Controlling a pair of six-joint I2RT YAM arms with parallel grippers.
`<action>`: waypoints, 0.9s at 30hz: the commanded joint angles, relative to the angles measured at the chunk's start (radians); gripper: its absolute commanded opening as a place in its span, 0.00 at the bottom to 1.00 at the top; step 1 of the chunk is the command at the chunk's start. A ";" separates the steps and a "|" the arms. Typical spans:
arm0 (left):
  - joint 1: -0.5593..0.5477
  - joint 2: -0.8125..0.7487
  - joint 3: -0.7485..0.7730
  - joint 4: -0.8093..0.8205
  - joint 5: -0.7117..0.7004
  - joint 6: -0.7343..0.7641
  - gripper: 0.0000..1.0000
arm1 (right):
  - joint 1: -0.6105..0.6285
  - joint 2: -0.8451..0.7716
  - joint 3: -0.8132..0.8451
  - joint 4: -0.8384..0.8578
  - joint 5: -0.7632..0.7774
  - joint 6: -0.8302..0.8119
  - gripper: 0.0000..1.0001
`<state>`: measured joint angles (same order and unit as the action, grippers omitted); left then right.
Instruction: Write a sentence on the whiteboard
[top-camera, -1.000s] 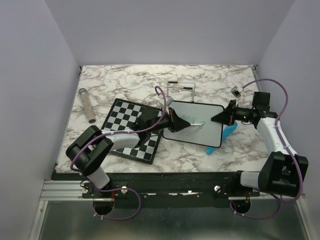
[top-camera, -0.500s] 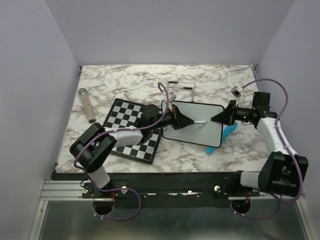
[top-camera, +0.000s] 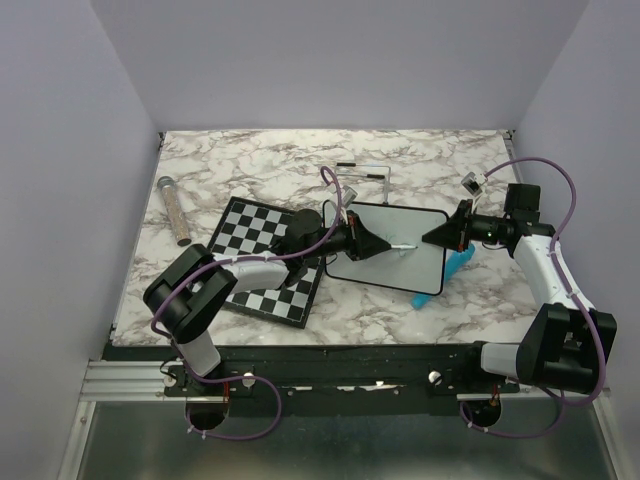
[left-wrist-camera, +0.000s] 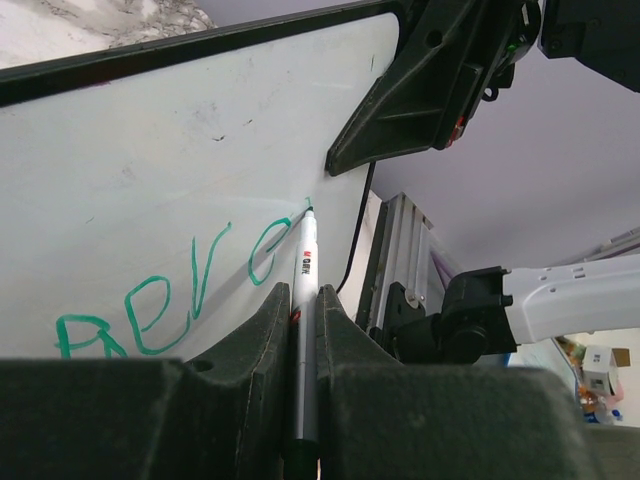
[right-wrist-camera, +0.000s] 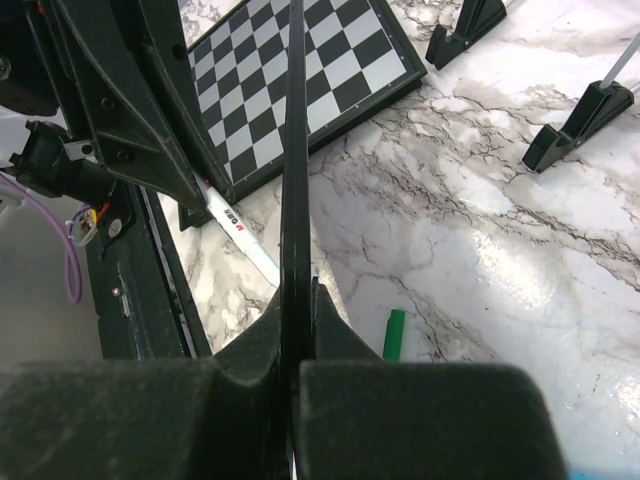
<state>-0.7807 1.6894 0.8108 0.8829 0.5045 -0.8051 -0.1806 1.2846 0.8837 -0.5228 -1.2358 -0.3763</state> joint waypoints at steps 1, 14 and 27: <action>0.000 -0.002 0.011 -0.004 -0.015 0.018 0.00 | 0.004 -0.014 0.017 -0.020 0.030 -0.044 0.01; 0.032 -0.043 -0.035 -0.013 -0.064 0.026 0.00 | 0.004 -0.016 0.018 -0.023 0.029 -0.046 0.00; 0.038 -0.045 -0.055 -0.093 0.008 0.053 0.00 | 0.003 -0.016 0.020 -0.023 0.029 -0.044 0.01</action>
<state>-0.7506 1.6527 0.7692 0.8505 0.4965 -0.7902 -0.1806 1.2842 0.8837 -0.5224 -1.2354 -0.3767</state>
